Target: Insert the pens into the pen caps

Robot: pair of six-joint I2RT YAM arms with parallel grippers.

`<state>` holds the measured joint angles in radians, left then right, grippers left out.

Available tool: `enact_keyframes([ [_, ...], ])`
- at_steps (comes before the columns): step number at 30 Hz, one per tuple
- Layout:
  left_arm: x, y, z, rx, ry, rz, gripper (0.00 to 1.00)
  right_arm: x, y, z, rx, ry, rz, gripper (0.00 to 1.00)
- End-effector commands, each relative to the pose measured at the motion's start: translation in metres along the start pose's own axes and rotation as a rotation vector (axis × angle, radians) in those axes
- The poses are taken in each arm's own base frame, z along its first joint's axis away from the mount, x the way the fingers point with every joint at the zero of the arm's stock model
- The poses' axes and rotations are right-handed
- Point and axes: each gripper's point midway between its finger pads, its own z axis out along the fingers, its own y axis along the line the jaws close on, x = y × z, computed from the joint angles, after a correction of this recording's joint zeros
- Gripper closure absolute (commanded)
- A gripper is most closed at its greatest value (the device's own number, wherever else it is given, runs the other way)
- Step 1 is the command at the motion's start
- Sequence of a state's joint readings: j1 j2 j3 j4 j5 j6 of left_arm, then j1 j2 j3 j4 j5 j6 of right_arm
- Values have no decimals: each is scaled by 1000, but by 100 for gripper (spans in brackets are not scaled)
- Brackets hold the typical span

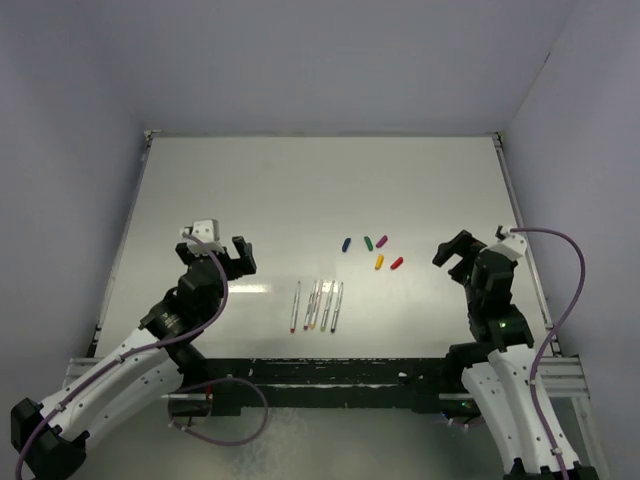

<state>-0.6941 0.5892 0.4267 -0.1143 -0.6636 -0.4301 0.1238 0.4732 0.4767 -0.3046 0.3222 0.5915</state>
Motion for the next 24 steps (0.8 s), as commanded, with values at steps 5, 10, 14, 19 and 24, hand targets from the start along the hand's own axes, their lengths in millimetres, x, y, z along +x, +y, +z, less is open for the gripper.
enact_keyframes([
  [5, -20, -3, -2, -7, -44, -52, 1, 2, 10, 4, -55, 13, -47, 0],
  [10, -19, -1, 0, -22, -42, -49, 1, -1, 9, 1, -69, -25, -34, 0],
  [14, -19, -1, 0, -28, -41, -49, 1, -2, 2, 1, -34, -37, -17, 0],
  [19, -16, -19, -2, 86, -12, 19, 1, 1, 3, 5, -25, -13, -24, 0],
  [24, -7, -33, -5, 187, 19, 67, 1, 3, 3, 7, -16, -1, -26, 0],
])
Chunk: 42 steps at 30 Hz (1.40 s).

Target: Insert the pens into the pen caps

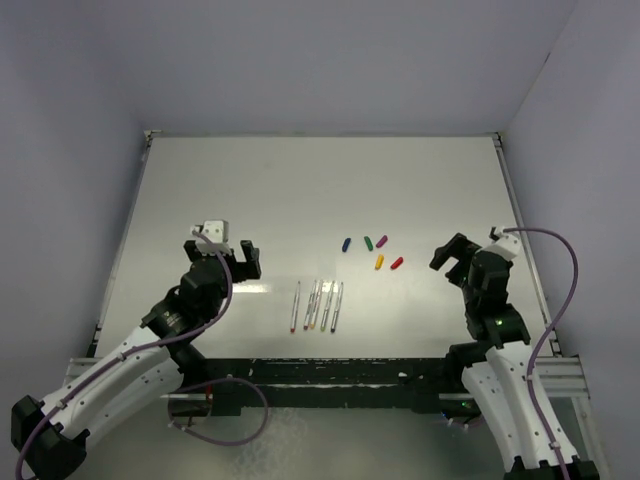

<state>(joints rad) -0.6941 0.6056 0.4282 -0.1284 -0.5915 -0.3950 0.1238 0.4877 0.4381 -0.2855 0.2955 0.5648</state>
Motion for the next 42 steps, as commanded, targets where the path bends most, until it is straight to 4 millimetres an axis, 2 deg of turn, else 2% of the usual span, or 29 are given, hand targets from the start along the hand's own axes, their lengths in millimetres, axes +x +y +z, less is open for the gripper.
enact_keyframes([
  [1, -18, -25, -5, 137, -23, 25, 1, -14, 6, 1, -10, -41, 9, 0],
  [6, -11, -31, -7, 153, 66, 50, 1, -14, 12, 2, -44, -42, 4, 0],
  [10, -1, -46, -9, 229, 149, 92, 1, -16, 6, 2, -11, -66, 47, 0],
  [17, 15, -50, -15, 251, 213, 34, 1, -16, 0, 5, 25, -79, 79, 0],
  [24, 21, -59, -22, 296, 255, -28, 1, -17, 0, 4, 16, -95, 88, 0],
  [32, 56, -77, -26, 340, 436, -25, 1, -16, 8, -1, -44, -96, 70, 0],
  [37, 67, -77, -32, 321, 458, -42, 1, -16, 9, -1, -51, -96, 69, 0],
  [42, 76, -73, -36, 311, 486, -45, 1, -16, -3, 2, 29, -98, 105, 0],
])
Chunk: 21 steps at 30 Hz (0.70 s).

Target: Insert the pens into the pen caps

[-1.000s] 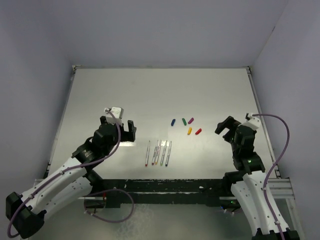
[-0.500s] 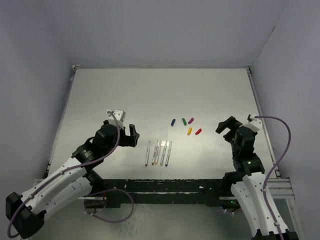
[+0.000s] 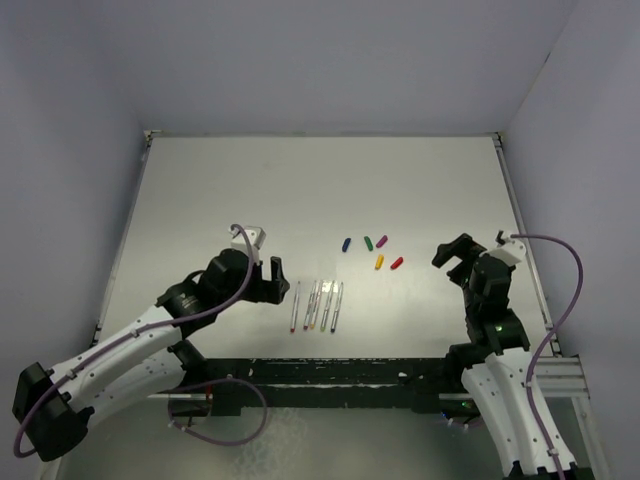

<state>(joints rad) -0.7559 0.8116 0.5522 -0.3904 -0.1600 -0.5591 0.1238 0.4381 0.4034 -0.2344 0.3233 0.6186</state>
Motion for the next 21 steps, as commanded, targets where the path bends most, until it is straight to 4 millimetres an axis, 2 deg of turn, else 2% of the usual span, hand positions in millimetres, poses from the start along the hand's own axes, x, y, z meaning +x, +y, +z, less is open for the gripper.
enact_keyframes([
  [1, 2, -4, -1, 12, 7, -35, 1, -8, -4, 3, 46, -29, 33, 0],
  [7, 15, -4, 12, -2, 65, -20, 1, -5, -1, 6, 36, -9, 28, 0],
  [12, 17, -1, 20, -54, 80, -2, 0, -3, -2, 6, 33, -17, 47, 0],
  [21, 27, -9, 38, -57, 139, 48, 7, -6, -5, 7, 57, -22, 35, 0],
])
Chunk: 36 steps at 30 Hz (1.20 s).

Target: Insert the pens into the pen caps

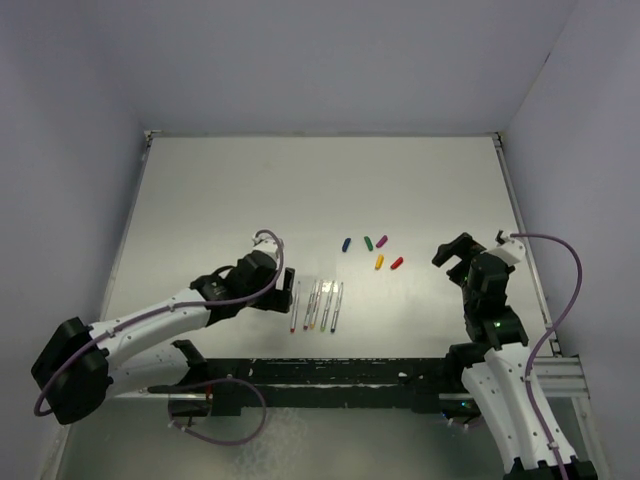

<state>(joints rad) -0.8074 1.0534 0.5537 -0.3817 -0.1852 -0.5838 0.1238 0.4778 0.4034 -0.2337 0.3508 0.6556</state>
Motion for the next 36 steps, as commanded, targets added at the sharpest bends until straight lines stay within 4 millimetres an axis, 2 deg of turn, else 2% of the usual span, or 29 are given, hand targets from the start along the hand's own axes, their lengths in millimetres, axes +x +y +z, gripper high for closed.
enact_keyframes([
  [1, -23, -21, 3, 47, -55, 5, 7, -12, 2, 1, 14, -36, 11, 0],
  [7, -26, -31, 10, 67, -60, 15, 8, -11, 1, 2, 17, -34, 12, 0],
  [20, -19, -38, 24, 19, -14, 83, 11, -9, 4, 2, 2, -22, 6, 0],
  [36, -7, -29, 32, -78, 24, 112, 14, -4, 7, 4, -14, 2, 3, 0],
])
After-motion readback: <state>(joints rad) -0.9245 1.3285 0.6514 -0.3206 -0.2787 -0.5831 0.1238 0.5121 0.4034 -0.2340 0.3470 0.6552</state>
